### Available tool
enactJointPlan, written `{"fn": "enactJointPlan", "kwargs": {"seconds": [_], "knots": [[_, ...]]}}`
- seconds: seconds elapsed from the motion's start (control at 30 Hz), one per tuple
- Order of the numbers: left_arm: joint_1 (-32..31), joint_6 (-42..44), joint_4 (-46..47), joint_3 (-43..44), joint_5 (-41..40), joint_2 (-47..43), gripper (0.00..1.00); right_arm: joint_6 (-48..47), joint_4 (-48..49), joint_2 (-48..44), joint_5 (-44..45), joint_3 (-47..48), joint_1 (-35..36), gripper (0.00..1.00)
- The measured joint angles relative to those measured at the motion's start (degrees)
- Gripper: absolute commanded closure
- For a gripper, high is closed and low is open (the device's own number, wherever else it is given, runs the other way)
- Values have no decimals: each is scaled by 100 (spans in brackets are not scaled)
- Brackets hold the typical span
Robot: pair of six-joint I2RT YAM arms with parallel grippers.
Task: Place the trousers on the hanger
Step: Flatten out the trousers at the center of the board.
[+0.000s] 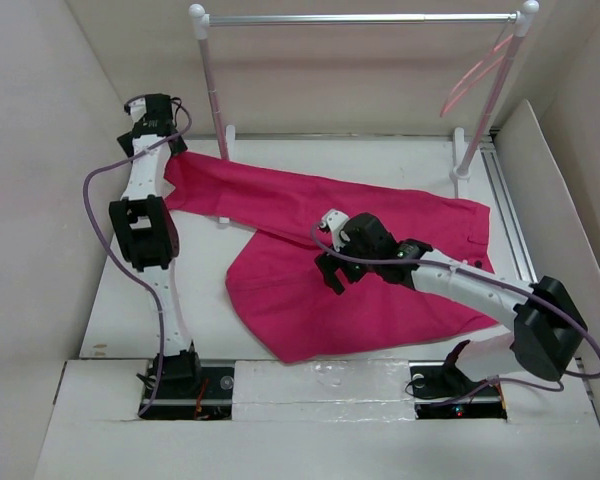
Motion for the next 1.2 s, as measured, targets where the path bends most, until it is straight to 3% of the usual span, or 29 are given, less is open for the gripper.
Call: {"fn": "enactJointPlan", "kwargs": {"seconds": [0.1,0.13,0.2,0.23,0.27,0.3,0.37,0.4,0.43,0.47,0.5,0.53,0.57,0.63,0.67,0.73,0.8,0.83,1.0,1.2], "knots": [[149,-59,-72,-328,70,-33,1,-15,-83,-55,11,24,61,10],[164,-79,-50,-446,107,-90,2,-26,-103,-52,15,37,68,21],[151,-116,37,-920,188,-420,5,-79,-125,-61,37,44,87,45],[125,-127,83,-1213,221,-664,5,-103,-133,-68,70,44,101,79],[87,-131,184,-1534,219,-931,6,-138,-144,-87,81,44,107,94],[42,-138,297,-1937,199,-1285,6,-122,-155,-118,94,44,114,100],[-72,-149,481,-2712,164,-2013,6,-155,-175,-203,98,42,118,100],[-131,-160,595,-3110,184,-2404,13,-175,-181,-243,101,42,118,100],[-199,-160,651,-3471,219,-2769,16,-201,-205,-284,140,42,120,97],[-286,-153,776,-3847,271,-3128,19,-219,-245,-323,199,42,120,88],[-413,-151,857,-4183,302,-3456,43,-225,-289,-363,275,42,120,78],[-555,-177,870,-4516,308,-3777,54,-245,-323,-411,334,39,118,58],[-791,-181,881,-4835,299,-4061,59,-251,-354,-479,358,31,103,48],[-1515,-223,844,-5386,310,-4483,59,-350,-332,-658,323,-17,-2,34],[-1945,-319,813,-5608,382,-4579,58,-382,-304,-728,258,-28,-76,21],[-2656,-498,831,-6008,616,-4605,49,-490,-249,-758,103,-17,-208,11],[-2927,-682,855,-6522,898,-4581,30,-605,-282,-610,44,59,-269,7],[-2883,-743,839,-6763,1016,-4557,27,-671,-299,-492,26,109,-234,6],[-2330,-855,833,-7136,1401,-4146,26,-811,-409,-162,-20,63,-76,6],[-2326,-765,1290,-7136,1982,-3622,25,-726,-385,-577,-61,-426,-232,6]]}}
